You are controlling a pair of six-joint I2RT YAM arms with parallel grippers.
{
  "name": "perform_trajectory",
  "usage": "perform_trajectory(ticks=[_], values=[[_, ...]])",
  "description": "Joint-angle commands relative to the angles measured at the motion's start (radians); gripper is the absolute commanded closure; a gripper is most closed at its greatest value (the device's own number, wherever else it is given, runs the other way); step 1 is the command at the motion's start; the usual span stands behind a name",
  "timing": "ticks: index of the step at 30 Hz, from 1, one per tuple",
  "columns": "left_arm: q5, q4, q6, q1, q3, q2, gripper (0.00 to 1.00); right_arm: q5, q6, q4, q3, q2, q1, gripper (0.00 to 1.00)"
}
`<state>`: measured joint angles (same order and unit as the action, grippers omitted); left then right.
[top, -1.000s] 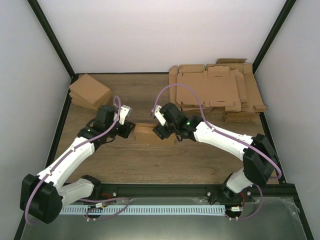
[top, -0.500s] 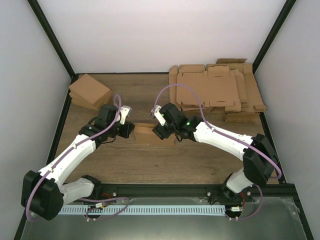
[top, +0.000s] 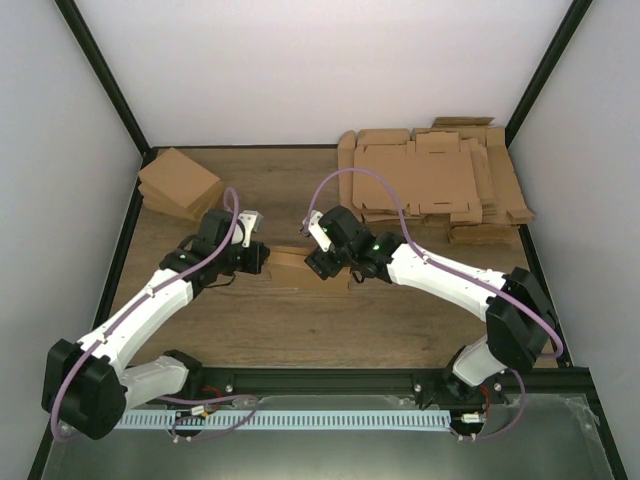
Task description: Fold the paper box
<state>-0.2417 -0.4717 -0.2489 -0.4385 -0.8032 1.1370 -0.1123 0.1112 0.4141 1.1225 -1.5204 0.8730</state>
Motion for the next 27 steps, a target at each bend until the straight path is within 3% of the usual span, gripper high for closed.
perform_trajectory(ticks=[1, 15, 22, 27], values=[[0.034, 0.022, -0.034, -0.012, 0.036, -0.034, 0.95, -0.006, -0.012, 0.011, -0.010, 0.010, 0.011, 0.16], [0.075, 0.045, -0.018, -0.028, 0.070, -0.059, 0.96, 0.040, -0.065, 0.056, 0.037, 0.105, 0.011, 0.09], [0.087, 0.046, -0.011, -0.037, 0.065, -0.058, 0.96, -0.003, -0.185, 0.143, 0.027, 0.206, 0.002, 0.08], [0.094, 0.044, -0.010, -0.040, 0.064, -0.063, 0.96, 0.021, -0.312, 0.228, -0.001, 0.302, -0.033, 0.17]])
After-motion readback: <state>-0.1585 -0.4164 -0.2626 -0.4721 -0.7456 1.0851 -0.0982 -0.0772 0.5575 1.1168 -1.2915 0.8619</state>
